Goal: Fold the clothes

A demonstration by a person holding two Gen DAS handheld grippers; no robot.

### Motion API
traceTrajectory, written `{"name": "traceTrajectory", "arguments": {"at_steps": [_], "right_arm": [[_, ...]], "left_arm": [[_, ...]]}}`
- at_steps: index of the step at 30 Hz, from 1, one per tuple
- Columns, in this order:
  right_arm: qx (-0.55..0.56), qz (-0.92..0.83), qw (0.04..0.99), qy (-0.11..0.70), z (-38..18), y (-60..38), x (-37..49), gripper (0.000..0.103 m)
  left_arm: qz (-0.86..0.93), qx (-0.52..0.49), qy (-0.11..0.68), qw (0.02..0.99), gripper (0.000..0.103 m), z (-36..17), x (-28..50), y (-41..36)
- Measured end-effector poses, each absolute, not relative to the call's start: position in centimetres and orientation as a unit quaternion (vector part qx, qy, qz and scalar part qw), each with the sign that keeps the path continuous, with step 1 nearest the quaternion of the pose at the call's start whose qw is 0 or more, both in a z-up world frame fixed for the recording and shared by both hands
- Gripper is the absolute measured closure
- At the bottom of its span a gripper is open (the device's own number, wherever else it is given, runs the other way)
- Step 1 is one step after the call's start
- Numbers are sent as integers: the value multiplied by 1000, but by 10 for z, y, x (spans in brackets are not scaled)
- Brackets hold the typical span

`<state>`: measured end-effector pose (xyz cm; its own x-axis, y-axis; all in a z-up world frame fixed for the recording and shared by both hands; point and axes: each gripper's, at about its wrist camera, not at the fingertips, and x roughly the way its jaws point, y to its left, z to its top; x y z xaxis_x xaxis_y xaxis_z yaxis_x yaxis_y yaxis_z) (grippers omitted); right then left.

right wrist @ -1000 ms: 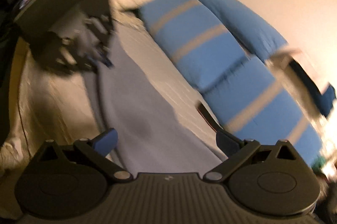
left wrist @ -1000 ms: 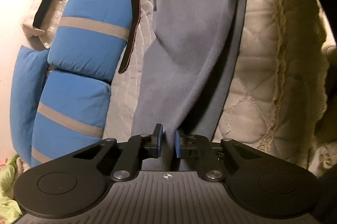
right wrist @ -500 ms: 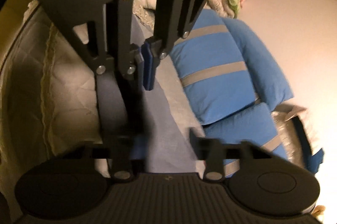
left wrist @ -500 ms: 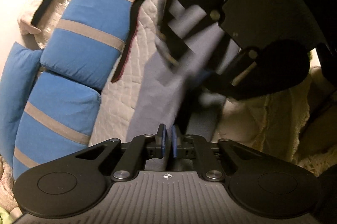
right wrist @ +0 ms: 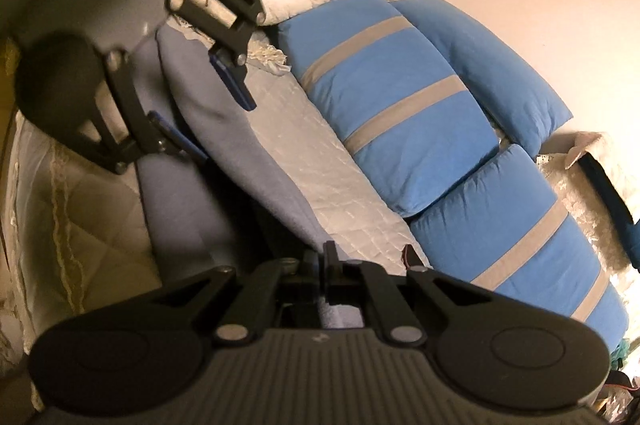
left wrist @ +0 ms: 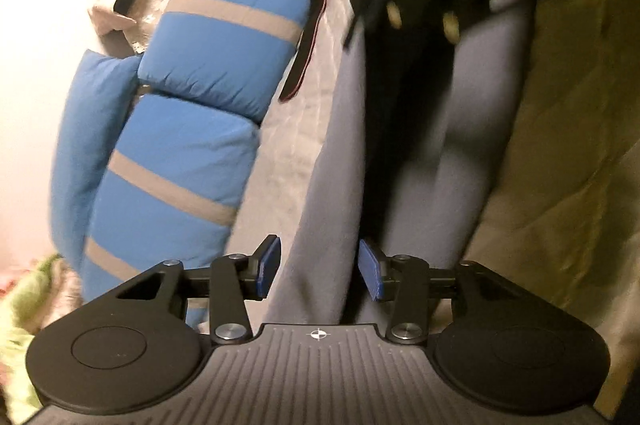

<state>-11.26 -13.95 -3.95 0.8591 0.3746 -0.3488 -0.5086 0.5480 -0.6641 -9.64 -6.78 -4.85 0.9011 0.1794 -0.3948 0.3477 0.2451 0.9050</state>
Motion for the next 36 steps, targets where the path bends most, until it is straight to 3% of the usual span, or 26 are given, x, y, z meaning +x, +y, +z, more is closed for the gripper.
{"name": "traceTrajectory", "arguments": {"at_steps": [4,5,6,7,8,16,27,29,33,36], "right_arm": [[-398,253,878,83,-35,-140,-112,96],[-398,254,877,84,-34,-141,-112,96],[-398,255,877,84,-34,-141,-112,96],[-400,258,875,86,-34,-141,-112,96],[-404,262,872,88,-36,-141,-113,96],[-449,308,834,94,-55,-133,-132,99],[-486,315,807,116,-73,-129,-139,99],[-486,312,808,115,-74,-128,-139,98],[-483,307,812,115,-74,-126,-138,93],[-483,306,813,114,-73,-126,-138,88]], "left_arm": [[-41,663,233,710,65,-65,-89,-56],[-39,676,234,698,71,-68,-88,-52],[-40,683,239,689,88,-69,-88,-46],[-42,689,243,681,98,-69,-87,-40],[-46,698,242,672,100,-67,-89,-34],[-90,729,246,632,101,-43,-106,-10],[-93,736,278,611,97,-77,-118,-8],[-73,734,278,615,95,-79,-117,-4],[-30,726,295,621,71,-83,-101,5],[-15,718,308,624,71,-86,-91,17]]}}
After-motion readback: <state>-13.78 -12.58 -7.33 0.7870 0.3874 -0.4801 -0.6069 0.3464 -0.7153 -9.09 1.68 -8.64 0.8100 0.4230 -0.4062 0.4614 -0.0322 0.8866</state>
